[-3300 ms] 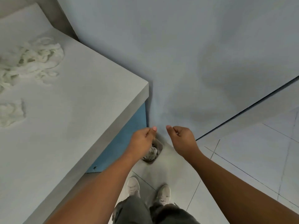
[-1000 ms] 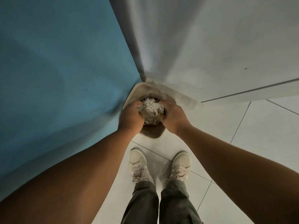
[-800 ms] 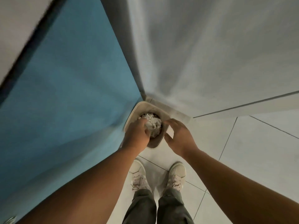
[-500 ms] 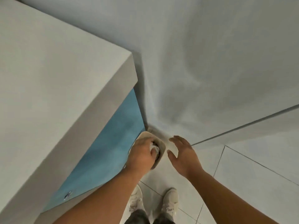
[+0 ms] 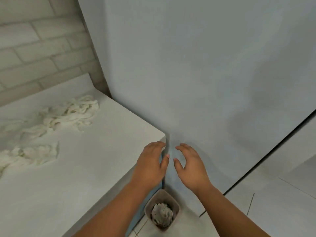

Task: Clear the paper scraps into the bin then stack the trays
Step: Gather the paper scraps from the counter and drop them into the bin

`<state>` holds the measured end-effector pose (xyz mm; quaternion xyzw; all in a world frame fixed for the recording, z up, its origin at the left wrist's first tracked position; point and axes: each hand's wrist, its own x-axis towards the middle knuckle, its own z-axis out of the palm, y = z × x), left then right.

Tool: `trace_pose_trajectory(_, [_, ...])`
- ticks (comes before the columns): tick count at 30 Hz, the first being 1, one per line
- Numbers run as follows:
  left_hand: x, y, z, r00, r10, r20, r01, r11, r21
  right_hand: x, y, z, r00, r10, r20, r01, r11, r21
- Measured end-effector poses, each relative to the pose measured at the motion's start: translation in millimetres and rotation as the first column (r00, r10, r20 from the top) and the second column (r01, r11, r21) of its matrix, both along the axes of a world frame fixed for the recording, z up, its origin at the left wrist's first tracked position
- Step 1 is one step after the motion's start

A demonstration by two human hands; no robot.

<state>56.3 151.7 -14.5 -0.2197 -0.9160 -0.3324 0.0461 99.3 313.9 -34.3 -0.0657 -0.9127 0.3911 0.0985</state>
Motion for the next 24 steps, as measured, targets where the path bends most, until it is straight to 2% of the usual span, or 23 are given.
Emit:
trace_pose_trajectory(5, [-1.3,-42.9,42.1,0.99,0.114,-0.082,-0.112,0.993,0.031,-17.5,-29.9,48.8,0.988,0.125,-0.094,-0.123,0.992,0.026])
trace_pose_trajectory(11, [-6.8,-116.5,68.7,0.953,0.275,-0.128,-0.273,0.962,0.033,-49.2,-97.0,74.7,0.947,0.3,-0.113,-0.293,0.953,0.074])
trace_pose_trajectory(19, [-24.2,-246.1,71.1,0.882,0.449,-0.144,-0.457,0.889,-0.028,-98.1,-215.0,77.2,0.857,0.503,-0.111,-0.495,0.864,0.093])
trace_pose_trajectory(24, [-37.2,-324.5,57.1,0.837,0.533,-0.12,-0.544,0.834,-0.092,-126.4,-284.7,61.7,0.809,0.586,-0.038,-0.578,0.807,0.12])
